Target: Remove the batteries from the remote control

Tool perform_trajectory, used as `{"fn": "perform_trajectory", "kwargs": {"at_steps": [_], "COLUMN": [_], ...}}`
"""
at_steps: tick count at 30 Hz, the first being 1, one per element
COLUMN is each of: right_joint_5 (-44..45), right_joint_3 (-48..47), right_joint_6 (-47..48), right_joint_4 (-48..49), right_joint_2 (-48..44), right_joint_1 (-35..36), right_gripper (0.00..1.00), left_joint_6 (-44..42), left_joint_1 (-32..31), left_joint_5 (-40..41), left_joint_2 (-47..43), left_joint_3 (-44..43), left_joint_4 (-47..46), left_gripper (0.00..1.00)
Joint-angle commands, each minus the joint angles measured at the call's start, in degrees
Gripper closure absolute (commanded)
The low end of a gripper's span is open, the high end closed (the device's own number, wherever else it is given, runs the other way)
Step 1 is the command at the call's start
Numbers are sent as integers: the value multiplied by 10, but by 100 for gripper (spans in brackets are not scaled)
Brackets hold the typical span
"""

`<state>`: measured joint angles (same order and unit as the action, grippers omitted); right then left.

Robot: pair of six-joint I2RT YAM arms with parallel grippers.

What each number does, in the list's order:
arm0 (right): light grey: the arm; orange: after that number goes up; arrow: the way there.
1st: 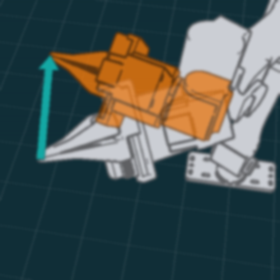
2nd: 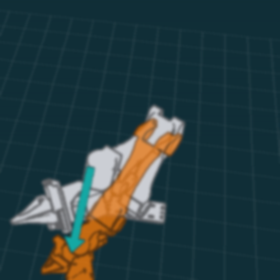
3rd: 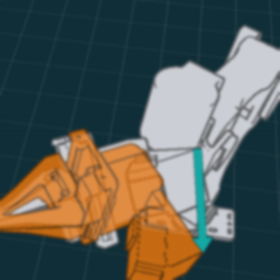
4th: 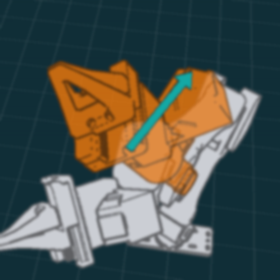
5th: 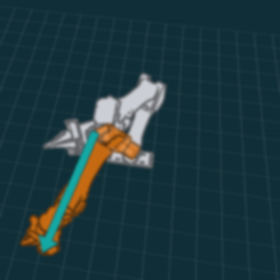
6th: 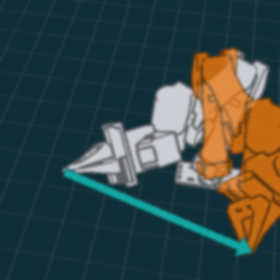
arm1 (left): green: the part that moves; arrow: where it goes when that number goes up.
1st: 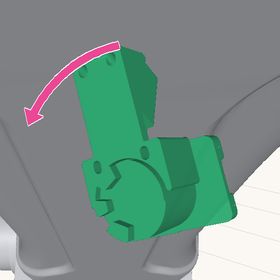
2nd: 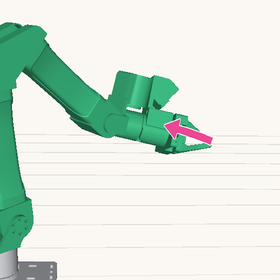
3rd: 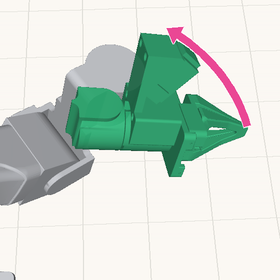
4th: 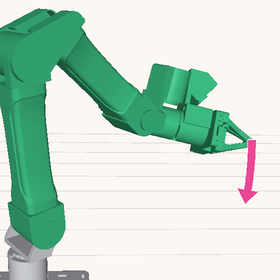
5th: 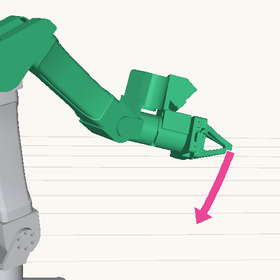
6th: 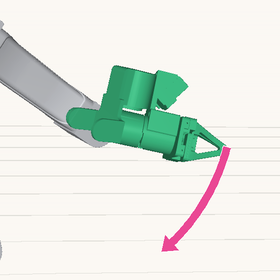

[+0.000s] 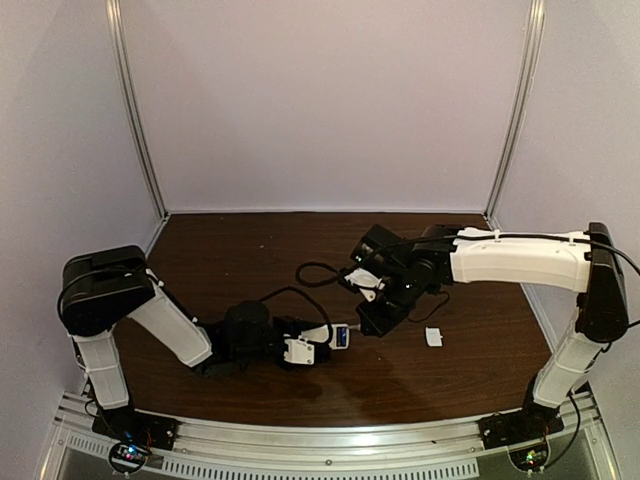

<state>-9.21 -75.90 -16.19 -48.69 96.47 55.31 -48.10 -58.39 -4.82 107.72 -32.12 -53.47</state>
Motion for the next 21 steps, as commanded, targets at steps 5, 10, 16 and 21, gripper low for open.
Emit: {"fn": "perform_trajectory", "kwargs": {"at_steps": [5, 10, 16, 21], "right_joint_5": [58, 63, 73, 77], "right_joint_3": [-40, -65, -82, -100], "right_joint_6": [-31, -35, -39, -45], "right_joint_4": [-51, -73, -87, -98], "right_joint_2": [25, 42, 51, 53], "right_joint_1": [-18, -20, -24, -27], "right_gripper": [100, 100, 100, 100], "left_joint_6": [-19, -26, -30, -33], "left_joint_1": [-15, -19, -21, -21], "left_joint_5": [-1, 9, 15, 18], "left_joint_2": [12, 16, 19, 21], "left_joint_3": [0, 0, -1, -1], "left_joint_4": [-55, -58, -61, -62], "left_gripper": [100, 100, 100, 100]}}
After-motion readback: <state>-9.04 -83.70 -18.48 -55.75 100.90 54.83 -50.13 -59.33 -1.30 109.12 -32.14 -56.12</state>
